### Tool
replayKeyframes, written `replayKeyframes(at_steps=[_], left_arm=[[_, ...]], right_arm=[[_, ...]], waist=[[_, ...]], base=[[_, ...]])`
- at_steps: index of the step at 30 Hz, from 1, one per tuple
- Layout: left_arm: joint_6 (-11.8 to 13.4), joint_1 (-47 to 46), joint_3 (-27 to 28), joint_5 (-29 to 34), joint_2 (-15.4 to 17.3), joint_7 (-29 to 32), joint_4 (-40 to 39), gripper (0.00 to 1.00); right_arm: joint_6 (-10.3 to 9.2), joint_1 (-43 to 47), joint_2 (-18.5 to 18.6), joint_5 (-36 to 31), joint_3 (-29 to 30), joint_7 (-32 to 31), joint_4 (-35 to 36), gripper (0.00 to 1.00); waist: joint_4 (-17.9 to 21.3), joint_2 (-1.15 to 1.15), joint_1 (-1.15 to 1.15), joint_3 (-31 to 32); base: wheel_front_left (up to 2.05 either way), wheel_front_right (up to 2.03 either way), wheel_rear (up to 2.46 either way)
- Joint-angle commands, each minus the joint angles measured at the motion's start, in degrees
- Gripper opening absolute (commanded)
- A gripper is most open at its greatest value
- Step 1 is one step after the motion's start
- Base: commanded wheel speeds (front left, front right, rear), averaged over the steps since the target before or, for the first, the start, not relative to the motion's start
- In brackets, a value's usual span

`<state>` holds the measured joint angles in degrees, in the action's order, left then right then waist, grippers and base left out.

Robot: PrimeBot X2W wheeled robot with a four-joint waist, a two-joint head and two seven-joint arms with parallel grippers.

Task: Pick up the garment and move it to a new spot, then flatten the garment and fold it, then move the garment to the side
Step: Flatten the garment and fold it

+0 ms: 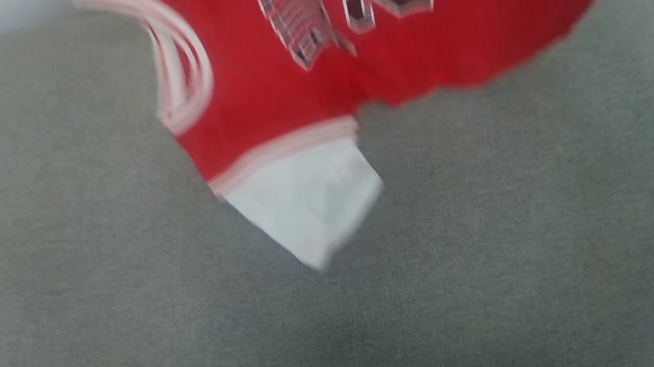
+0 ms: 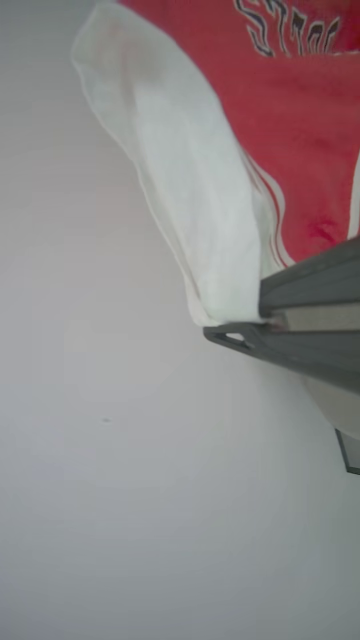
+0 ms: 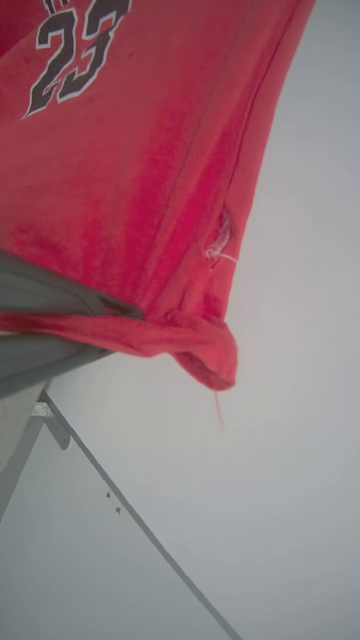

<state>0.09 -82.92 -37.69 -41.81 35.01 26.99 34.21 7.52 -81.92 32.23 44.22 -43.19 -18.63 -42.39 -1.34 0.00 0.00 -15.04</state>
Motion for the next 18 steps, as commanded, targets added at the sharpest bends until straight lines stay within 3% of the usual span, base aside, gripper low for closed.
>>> replayKeyframes(at_steps=[1, 10, 13, 15, 18], left_arm=[[-0.05, -4.17, 0.49, 2.38, -0.91, -4.71, 2.72, 0.0], [2.66, -21.01, 2.04, 10.12, -5.85, -29.26, 13.94, 0.0], [2.86, -22.89, 2.11, 10.98, -6.78, -33.46, 16.43, 0.0], [1.49, -23.86, 2.0, 10.88, -7.91, -36.71, 18.67, 0.0], [-2.24, -21.11, 0.84, 9.81, -9.47, -36.54, 23.17, 0.0]], right_arm=[[-0.06, -2.52, -1.21, -3.42, 1.06, 3.99, -2.95, 0.0], [-0.07, -15.39, -7.93, -19.89, 9.97, 28.25, -19.68, 0.0], [-0.07, -16.96, -9.39, -23.2, 11.39, 30.84, -23.1, 0.0], [-0.07, -17.59, -10.82, -25.75, 12.4, 31.9, -26.1, 0.0], [-0.06, -15.09, -13.14, -27.77, 12.16, 31.69, -28.65, 0.0]], waist=[[0.34, 0.0, 0.0, -3.24], [0.17, 0.0, 0.0, -11.33], [-0.17, 0.0, 0.0, -12.05], [-0.52, 0.0, 0.0, -12.37], [-1.16, 0.0, 0.0, -12.02]], base=[[0.0, 0.0, 0.0], [0.0, 0.0, 0.0], [0.0, 0.0, 0.0], [0.0, 0.0, 0.0], [0.0, 0.0, 0.0]])
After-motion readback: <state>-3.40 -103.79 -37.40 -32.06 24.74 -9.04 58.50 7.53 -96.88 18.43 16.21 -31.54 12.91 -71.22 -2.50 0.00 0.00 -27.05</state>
